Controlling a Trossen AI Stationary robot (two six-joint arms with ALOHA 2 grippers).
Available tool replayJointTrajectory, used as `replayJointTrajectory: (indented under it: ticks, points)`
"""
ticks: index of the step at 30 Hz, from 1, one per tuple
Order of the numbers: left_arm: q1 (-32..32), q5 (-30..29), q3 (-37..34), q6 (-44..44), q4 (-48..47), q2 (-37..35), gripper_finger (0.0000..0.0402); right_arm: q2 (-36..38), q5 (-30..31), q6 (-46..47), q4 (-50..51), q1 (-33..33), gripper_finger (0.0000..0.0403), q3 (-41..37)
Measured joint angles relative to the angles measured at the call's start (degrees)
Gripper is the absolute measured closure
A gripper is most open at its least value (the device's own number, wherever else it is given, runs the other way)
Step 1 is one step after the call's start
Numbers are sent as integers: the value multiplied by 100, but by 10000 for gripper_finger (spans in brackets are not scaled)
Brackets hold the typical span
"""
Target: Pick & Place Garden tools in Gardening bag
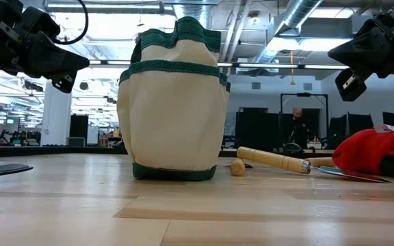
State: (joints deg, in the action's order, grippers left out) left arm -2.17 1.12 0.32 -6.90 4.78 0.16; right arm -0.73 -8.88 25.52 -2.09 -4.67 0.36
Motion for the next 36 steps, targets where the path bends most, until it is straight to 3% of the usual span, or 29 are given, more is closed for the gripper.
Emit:
replayJointTrajectory:
  ticks: [13, 16, 19, 26, 32, 36]
  points:
    - [0, 0, 0, 0, 88, 0, 394, 1, 4, 11, -14, 0, 403, 1]
    - [0, -2, 0, 38, 178, 0, 394, 2, 3, 433, -23, 0, 403, 1]
    - [-1, -33, 0, -229, 611, 0, 394, 0, 7, 1182, -120, 0, 403, 2]
    - [0, -730, 0, -645, 1893, 0, 394, 2, 424, 2132, -809, 0, 403, 0]
    - [0, -1163, 0, -2075, 2754, 0, 394, 2, 427, 2796, -1172, -8, 403, 3]
    - [0, -1174, 0, -2393, 3221, 0, 394, -1, 695, 2921, -1366, -9, 403, 88]
